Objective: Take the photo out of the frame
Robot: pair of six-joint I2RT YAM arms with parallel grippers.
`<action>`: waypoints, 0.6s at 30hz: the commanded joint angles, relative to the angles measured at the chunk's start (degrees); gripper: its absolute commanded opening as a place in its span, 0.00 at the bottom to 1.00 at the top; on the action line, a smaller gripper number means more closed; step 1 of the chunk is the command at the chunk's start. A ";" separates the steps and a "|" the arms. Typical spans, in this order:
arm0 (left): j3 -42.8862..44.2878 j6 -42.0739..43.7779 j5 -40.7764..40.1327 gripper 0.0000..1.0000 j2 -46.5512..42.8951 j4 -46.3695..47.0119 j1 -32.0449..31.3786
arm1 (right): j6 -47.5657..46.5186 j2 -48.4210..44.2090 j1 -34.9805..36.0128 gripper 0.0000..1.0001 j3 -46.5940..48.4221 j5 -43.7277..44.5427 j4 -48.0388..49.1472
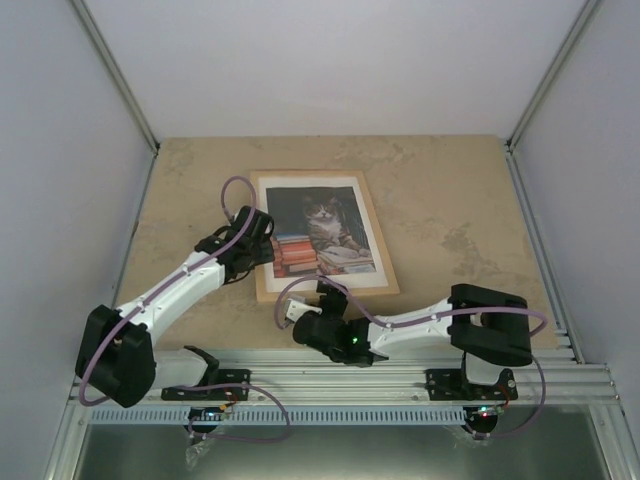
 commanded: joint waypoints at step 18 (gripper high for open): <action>-2.41 -4.00 1.51 0.00 -7.00 8.13 -0.07 | -21.08 4.53 0.58 0.24 1.60 15.68 19.44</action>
